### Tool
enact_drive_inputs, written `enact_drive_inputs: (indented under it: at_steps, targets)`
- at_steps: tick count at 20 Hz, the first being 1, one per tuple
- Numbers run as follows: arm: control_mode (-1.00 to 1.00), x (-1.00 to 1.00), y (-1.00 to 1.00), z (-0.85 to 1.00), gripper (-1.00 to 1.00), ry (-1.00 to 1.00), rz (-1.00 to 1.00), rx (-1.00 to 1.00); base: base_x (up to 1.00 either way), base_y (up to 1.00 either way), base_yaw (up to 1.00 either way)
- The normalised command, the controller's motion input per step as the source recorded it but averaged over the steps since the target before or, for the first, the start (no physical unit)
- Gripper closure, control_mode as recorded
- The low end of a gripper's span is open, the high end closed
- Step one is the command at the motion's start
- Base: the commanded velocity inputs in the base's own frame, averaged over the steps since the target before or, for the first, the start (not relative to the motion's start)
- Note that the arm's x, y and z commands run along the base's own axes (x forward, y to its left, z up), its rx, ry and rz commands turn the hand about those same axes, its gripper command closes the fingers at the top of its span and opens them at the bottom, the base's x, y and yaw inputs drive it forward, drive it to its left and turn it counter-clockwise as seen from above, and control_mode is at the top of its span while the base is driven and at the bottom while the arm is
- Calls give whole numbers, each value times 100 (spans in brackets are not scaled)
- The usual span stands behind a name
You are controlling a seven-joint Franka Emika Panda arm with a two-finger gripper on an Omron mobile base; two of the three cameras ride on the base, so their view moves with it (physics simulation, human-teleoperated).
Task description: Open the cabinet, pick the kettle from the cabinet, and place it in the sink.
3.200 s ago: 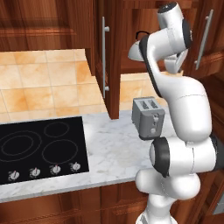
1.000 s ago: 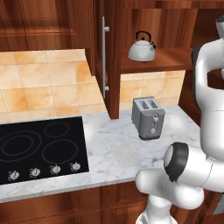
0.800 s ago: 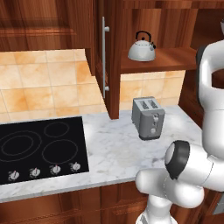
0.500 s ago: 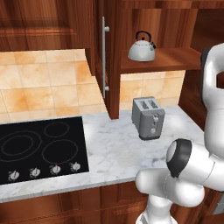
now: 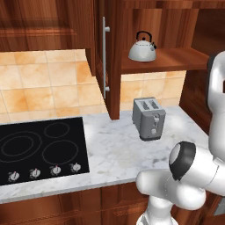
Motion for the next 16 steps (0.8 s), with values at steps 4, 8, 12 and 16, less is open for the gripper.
enact_drive_inputs:
  at_steps: [4, 8, 12, 16]
  targets:
    - [-100, -8, -8, -4, -100, 10, -2, -18, 0, 0, 0]
    - [-100, -7, 0, -6, -100, 17, -1, -18, 0, 0, 0]
    - [-100, -10, 38, -3, -100, 10, 0, -7, 0, 0, 0]
    - [-100, -7, 46, 0, -100, 5, 6, -2, 0, 0, 0]
